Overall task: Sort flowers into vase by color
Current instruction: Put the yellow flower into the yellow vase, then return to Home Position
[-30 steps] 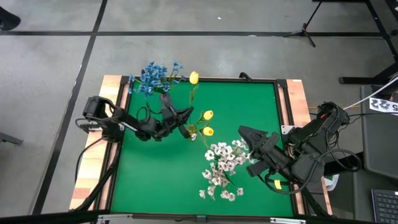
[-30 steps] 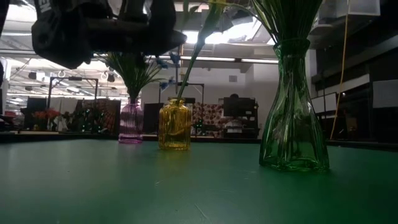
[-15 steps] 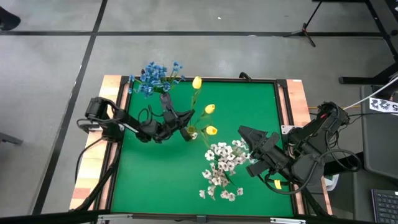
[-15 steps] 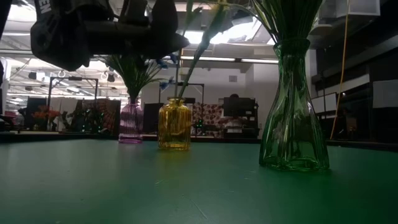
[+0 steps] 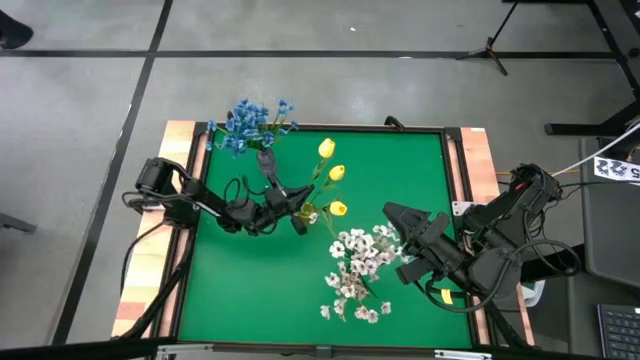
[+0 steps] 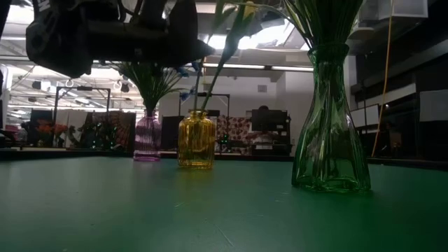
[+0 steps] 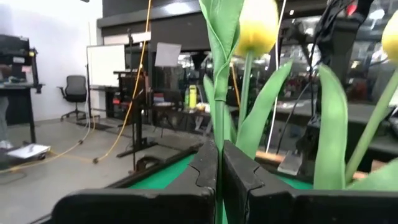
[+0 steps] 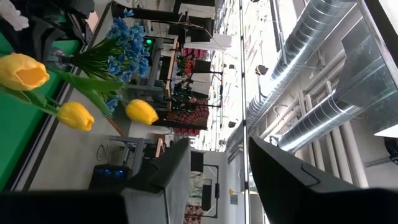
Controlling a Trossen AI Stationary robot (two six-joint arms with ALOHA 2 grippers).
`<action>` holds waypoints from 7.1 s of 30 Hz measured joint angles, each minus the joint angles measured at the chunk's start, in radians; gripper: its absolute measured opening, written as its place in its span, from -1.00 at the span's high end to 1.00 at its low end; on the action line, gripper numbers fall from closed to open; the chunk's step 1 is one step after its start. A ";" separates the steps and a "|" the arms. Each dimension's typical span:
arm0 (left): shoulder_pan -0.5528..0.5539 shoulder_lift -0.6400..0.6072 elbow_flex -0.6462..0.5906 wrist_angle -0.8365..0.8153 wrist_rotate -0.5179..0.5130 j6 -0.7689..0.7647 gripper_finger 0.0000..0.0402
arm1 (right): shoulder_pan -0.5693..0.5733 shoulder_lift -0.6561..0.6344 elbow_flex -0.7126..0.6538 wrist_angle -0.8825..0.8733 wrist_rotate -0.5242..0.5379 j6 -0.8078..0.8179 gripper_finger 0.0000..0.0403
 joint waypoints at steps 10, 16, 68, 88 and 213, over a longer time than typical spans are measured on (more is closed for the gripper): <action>0.004 0.014 -0.024 -0.061 -0.026 -0.060 0.99 | 0.000 0.000 0.000 0.000 0.000 0.000 0.20; 0.004 0.054 -0.037 -0.064 -0.032 -0.152 0.99 | 0.000 0.000 0.000 0.001 0.000 0.000 0.20; -0.014 -0.076 -0.037 -0.163 -0.191 0.006 -0.04 | 0.001 -0.017 0.000 -0.061 -0.027 0.099 0.20; -0.221 -0.760 -0.036 -0.477 -0.194 0.089 -0.04 | 0.001 -0.340 0.000 -0.581 -0.368 0.821 0.20; -0.432 -1.745 -0.508 -0.969 1.121 -0.283 -0.04 | 0.000 -1.504 -1.484 0.345 -1.092 0.929 0.20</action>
